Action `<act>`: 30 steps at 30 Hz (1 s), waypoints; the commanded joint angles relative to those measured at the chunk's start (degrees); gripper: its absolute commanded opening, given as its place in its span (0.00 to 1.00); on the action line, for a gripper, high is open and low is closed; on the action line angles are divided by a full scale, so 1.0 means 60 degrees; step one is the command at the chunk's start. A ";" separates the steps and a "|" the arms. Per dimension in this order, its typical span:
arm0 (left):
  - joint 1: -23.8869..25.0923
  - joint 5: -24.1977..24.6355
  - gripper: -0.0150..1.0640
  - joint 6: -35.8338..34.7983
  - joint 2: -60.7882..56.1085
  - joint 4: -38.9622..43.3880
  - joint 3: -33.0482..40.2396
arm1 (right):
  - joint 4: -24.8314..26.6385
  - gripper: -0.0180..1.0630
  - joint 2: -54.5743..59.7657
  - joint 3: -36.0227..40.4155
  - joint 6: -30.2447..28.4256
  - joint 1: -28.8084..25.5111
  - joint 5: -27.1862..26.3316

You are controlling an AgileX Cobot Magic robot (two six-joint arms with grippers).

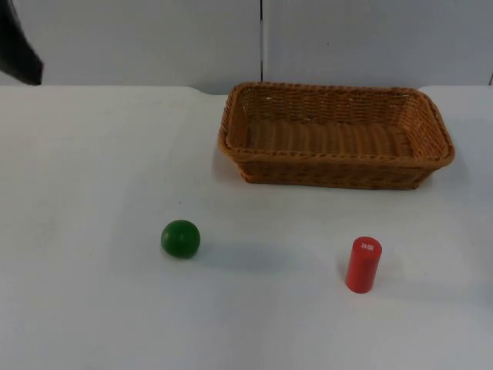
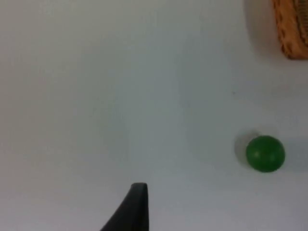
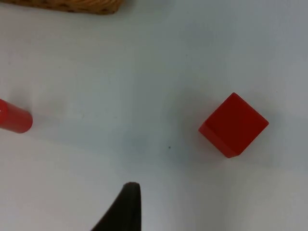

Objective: Pick up the basket with the left hand and place the object to the left of the red cylinder into the basket with the right hand.

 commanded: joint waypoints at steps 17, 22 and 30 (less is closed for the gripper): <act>-0.2124 0.2977 0.99 -0.0148 0.9012 -0.0037 -1.0251 | -0.0054 0.99 0.0003 0.0013 -0.0145 -0.0009 -0.0207; -0.2348 0.3852 0.99 -0.0618 1.1076 0.0034 -1.3097 | -0.0054 0.99 0.0003 0.0009 -0.0145 -0.0009 -0.0226; -0.2705 0.3382 0.99 -0.0907 1.2284 0.0058 -1.3807 | -0.0075 0.99 0.0003 0.0009 -0.0145 -0.0009 -0.0387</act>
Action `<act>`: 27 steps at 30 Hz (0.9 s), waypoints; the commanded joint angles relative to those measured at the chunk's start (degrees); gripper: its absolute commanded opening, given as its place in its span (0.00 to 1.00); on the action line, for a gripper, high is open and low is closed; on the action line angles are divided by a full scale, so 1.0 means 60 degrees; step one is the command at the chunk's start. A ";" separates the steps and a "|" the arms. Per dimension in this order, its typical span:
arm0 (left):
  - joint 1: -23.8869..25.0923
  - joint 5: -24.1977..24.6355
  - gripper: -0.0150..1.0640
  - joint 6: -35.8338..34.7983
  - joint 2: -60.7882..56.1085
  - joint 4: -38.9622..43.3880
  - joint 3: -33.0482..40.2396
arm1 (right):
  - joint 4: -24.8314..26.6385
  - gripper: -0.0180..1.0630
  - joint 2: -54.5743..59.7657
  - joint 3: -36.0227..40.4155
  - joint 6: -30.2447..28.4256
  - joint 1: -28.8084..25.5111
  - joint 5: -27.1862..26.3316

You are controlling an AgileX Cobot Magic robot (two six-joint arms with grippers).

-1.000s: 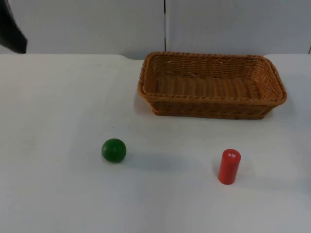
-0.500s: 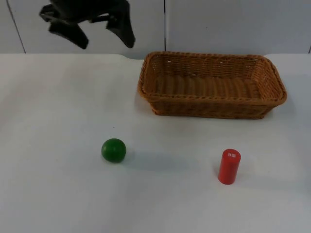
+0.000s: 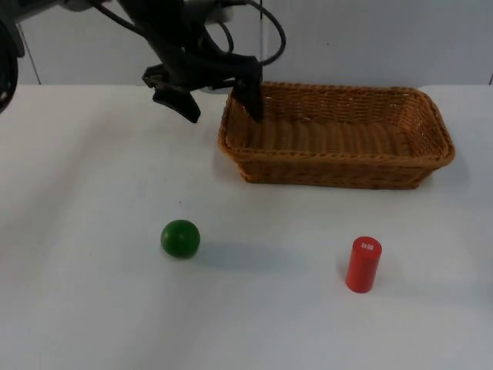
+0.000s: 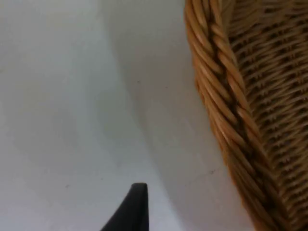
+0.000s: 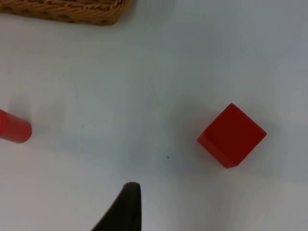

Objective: Pick up the basket with the left hand and place the object to the left of the red cylinder into the basket with the right hand.

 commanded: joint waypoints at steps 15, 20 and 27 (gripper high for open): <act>-0.0362 -0.0701 0.57 -0.0096 0.0652 -0.0242 -0.0090 | -0.0057 0.99 0.0003 0.0009 -0.0145 -0.0009 -0.0163; -0.0362 -0.1042 0.27 -0.0242 0.0652 -0.0260 -0.0090 | -0.0057 0.99 0.0003 0.0009 -0.0145 -0.0009 -0.0163; -0.0362 -0.1958 0.01 -0.1136 0.0652 -0.0401 -0.0090 | -0.0057 0.99 0.0003 0.0009 -0.0145 -0.0009 -0.0205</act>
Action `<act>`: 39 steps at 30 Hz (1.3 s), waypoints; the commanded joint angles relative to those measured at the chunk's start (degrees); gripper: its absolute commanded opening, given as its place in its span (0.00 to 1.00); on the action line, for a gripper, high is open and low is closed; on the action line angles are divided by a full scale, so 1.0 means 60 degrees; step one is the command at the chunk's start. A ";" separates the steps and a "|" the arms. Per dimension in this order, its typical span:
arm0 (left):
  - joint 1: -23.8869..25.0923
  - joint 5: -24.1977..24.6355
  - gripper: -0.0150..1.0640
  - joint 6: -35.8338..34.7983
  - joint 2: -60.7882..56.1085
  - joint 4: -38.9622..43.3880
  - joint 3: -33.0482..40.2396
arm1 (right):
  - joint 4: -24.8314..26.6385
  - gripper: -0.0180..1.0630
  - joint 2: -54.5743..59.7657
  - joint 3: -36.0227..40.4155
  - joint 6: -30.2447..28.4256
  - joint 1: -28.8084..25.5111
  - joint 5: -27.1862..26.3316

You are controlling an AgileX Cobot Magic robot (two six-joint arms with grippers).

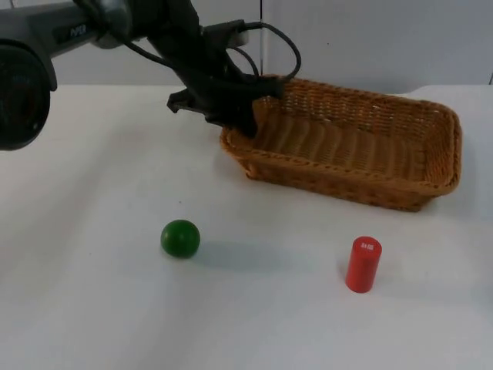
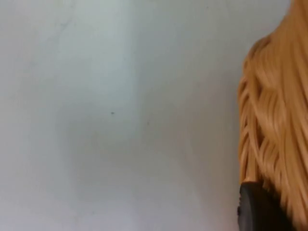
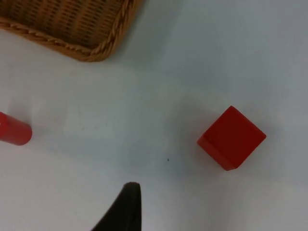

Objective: Pick up the basket with the left hand and place the object to the left of the red cylinder into the basket with the right hand.

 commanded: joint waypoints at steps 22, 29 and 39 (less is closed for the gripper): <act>0.0866 0.1830 0.01 -0.0811 -0.2684 -0.1498 -0.0054 | -0.0057 0.99 0.0003 0.0009 -0.0145 -0.0009 -0.0030; 0.1408 0.2433 0.01 -0.0753 -0.3071 -0.2161 -0.0034 | -0.0039 0.99 0.0003 0.0009 -0.0145 -0.0009 -0.0040; 0.1660 0.2433 0.01 -0.0752 -0.3700 -0.2007 0.1147 | -0.0061 0.99 0.0003 0.0009 -0.0206 -0.0009 -0.0022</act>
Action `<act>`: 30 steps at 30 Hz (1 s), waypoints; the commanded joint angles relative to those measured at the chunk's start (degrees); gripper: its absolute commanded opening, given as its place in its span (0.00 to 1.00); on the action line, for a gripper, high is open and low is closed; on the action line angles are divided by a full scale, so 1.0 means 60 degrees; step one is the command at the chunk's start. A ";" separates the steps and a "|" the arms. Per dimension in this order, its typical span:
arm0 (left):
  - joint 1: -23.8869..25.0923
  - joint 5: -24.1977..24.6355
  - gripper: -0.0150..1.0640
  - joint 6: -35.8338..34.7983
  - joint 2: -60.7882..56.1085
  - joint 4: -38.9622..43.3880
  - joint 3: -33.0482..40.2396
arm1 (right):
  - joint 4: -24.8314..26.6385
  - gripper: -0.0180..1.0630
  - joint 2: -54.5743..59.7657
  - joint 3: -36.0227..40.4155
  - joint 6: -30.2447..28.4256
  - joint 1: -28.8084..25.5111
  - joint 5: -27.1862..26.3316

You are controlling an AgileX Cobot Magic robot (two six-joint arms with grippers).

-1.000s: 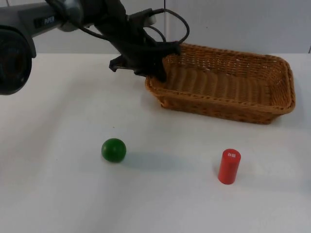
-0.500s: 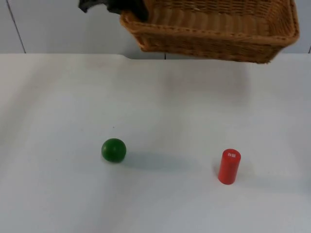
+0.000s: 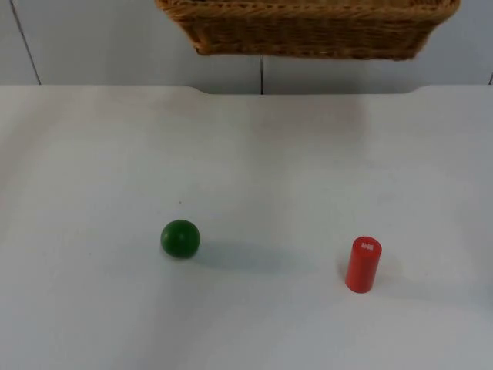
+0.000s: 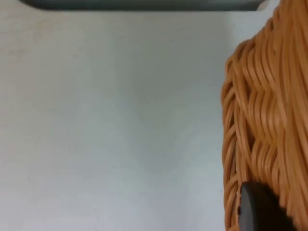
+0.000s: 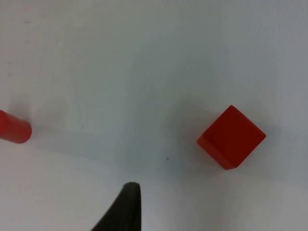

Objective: Pick up the basket with the left hand and place the object to the left of the red cylinder into the basket with the right hand.

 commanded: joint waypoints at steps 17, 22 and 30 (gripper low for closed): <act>0.2060 -0.3651 0.01 0.0797 -0.5817 -0.0374 0.9970 | 0.0097 0.99 0.0003 -0.0012 -0.0105 -0.0009 0.0162; 0.3794 -0.4479 0.01 0.1663 -0.6953 -0.1319 1.2094 | 0.0797 0.99 0.0003 -0.0012 -0.0482 -0.0009 0.0205; 0.6149 -0.5430 0.01 0.3301 -0.7960 -0.2786 1.4554 | 0.1887 0.99 0.0003 -0.0012 -0.1549 0.0110 0.0318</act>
